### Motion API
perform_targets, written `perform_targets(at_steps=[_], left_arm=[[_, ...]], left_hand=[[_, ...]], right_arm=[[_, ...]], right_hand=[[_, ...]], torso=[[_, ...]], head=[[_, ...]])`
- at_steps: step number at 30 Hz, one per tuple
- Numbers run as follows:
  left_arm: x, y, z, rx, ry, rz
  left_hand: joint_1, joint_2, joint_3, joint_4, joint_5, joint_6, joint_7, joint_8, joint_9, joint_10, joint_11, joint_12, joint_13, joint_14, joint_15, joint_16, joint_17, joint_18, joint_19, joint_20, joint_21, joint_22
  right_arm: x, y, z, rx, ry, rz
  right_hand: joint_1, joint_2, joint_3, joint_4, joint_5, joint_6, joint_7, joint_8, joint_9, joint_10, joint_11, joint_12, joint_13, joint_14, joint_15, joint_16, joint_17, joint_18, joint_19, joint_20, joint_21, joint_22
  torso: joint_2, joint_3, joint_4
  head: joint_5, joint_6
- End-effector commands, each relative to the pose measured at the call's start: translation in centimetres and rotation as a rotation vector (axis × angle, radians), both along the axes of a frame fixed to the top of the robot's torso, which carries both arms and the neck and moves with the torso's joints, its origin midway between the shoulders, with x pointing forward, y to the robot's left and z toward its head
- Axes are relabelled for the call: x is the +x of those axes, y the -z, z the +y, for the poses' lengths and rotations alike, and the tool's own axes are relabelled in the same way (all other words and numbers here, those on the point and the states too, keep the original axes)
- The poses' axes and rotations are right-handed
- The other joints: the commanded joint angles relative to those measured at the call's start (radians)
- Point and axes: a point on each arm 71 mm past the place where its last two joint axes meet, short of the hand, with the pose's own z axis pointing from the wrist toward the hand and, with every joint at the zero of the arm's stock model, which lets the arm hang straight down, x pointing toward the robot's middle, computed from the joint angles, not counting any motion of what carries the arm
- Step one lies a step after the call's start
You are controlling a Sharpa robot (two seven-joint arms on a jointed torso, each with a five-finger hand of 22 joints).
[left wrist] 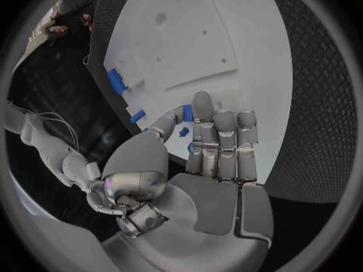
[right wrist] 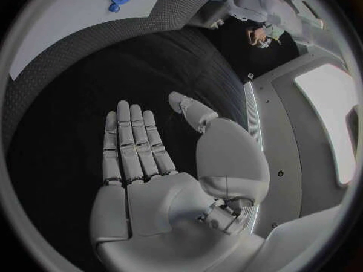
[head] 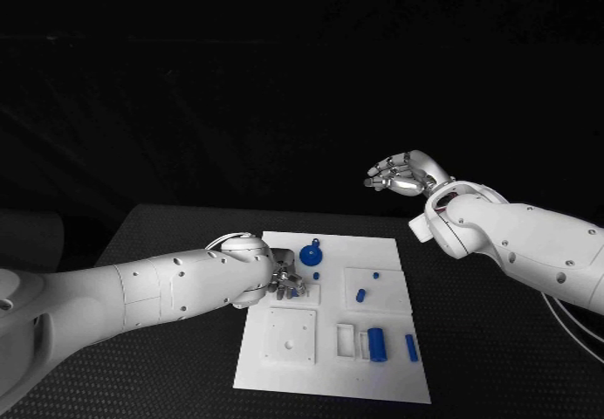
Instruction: Assemble the parts on the task board
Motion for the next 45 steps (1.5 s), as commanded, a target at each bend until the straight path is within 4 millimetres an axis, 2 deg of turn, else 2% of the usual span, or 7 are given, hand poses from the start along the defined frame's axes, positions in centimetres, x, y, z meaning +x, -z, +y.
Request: perform_targets(at_steps=[1,5,6,7,10,33,45], left_arm=[[-0.50,0.70,-0.22,0.008,0.005,0.060],[-0.56,0.71,-0.34,0.002,0.003,0.068],[-0.59,0.74,-0.38,0.002,0.006,0.073],[-0.57,0.73,-0.36,-0.003,0.001,0.072],[-0.46,0.70,-0.22,0.000,-0.003,0.064],[-0.51,0.84,0.27,-0.054,-0.057,0.123],[-0.49,0.80,0.26,-0.045,-0.049,0.148]], left_hand=[[0.007,0.021,0.013,-0.010,0.026,0.041,-0.030,0.005,0.003,0.018,-0.009,0.006,0.003,0.022,-0.023,0.009,-0.001,0.005,0.005,-0.123,0.006,0.020],[-0.006,0.030,0.016,-0.012,0.050,0.047,-0.034,0.011,0.005,0.025,-0.009,0.013,0.007,0.024,-0.023,0.017,0.001,0.006,0.004,-0.123,0.011,0.021],[-0.003,0.024,0.034,-0.006,0.027,0.052,-0.037,0.015,0.007,0.029,-0.010,0.016,0.009,0.026,-0.023,0.020,0.002,0.009,0.004,-0.124,0.012,0.021],[-0.042,-0.033,0.244,0.022,-0.141,0.065,-0.039,0.020,0.010,0.041,-0.008,0.020,0.015,0.032,-0.022,0.027,-0.001,0.006,0.017,-0.121,0.019,0.020],[-0.064,-0.030,0.276,0.004,-0.139,0.073,-0.045,0.023,0.015,0.049,-0.009,0.023,0.019,0.038,-0.023,0.031,-0.002,0.010,0.022,-0.124,0.025,0.020],[-0.090,-0.016,0.294,0.015,-0.155,0.071,-0.043,0.021,0.025,0.047,-0.012,0.019,0.023,0.040,-0.026,0.028,-0.008,0.011,0.027,-0.125,0.028,0.019],[-0.126,-0.023,0.300,0.051,-0.201,0.070,-0.043,0.013,0.034,0.046,-0.009,0.015,0.028,0.037,-0.024,0.027,-0.012,0.012,0.024,-0.125,0.028,0.018]], right_arm=[[-0.05,0.01,0.16,-0.001,-0.014,0.002],[-0.03,0.02,0.16,-0.001,-0.013,0.002],[-0.03,0.03,0.17,-0.001,-0.014,0.002],[-0.02,0.08,0.21,-0.001,-0.014,0.003],[-0.02,0.10,0.23,-0.001,-0.014,0.003],[-0.04,0.21,0.12,-0.001,-0.012,0.005],[-0.04,0.30,0.15,-0.002,-0.015,0.008]], right_hand=[[0.006,0.007,-0.001,0.002,0.007,-0.003,-0.003,0.004,-0.001,0.010,0.000,-0.007,-0.001,0.002,0.003,-0.007,-0.001,-0.008,-0.006,0.002,-0.006,0.000],[0.007,0.007,-0.001,0.002,0.008,-0.003,-0.003,0.004,-0.001,0.010,0.000,-0.008,-0.001,0.002,0.003,-0.007,-0.001,-0.007,-0.006,0.003,-0.006,0.000],[0.008,0.008,0.000,0.002,0.009,-0.003,-0.003,0.004,-0.001,0.010,0.000,-0.009,-0.001,0.002,0.003,-0.008,-0.001,-0.007,-0.006,0.003,-0.006,0.000],[0.008,0.008,0.000,0.001,0.009,-0.003,-0.003,0.004,-0.001,0.011,0.000,-0.009,-0.001,0.002,0.003,-0.008,-0.001,-0.007,-0.006,0.003,-0.006,0.000],[0.010,0.009,0.001,0.001,0.010,-0.003,-0.003,0.004,-0.002,0.011,-0.001,-0.010,-0.001,0.003,0.003,-0.008,-0.002,-0.007,-0.006,0.003,-0.006,0.000],[0.010,0.010,0.002,0.001,0.010,-0.003,-0.003,0.004,-0.002,0.013,0.000,-0.013,0.000,0.003,0.003,-0.010,-0.002,-0.007,-0.006,0.004,-0.007,0.000],[0.010,0.010,0.002,0.001,0.011,-0.003,-0.003,0.004,-0.003,0.014,0.000,-0.014,0.000,0.003,0.003,-0.011,-0.002,-0.006,-0.006,0.004,-0.007,0.000]], torso=[[0.000,-0.0004,0.0001],[0.000,-0.0003,0.0007],[0.000,-0.0003,0.0007],[0.000,-0.0001,0.0011],[0.000,-0.0003,0.0006],[0.000,-0.0005,0.0007],[0.000,-0.0004,0.0004]], head=[[-0.001,-0.001],[-0.001,-0.003],[-0.001,-0.003],[0.000,-0.002],[0.000,-0.001],[-0.001,0.001],[0.000,0.003]])
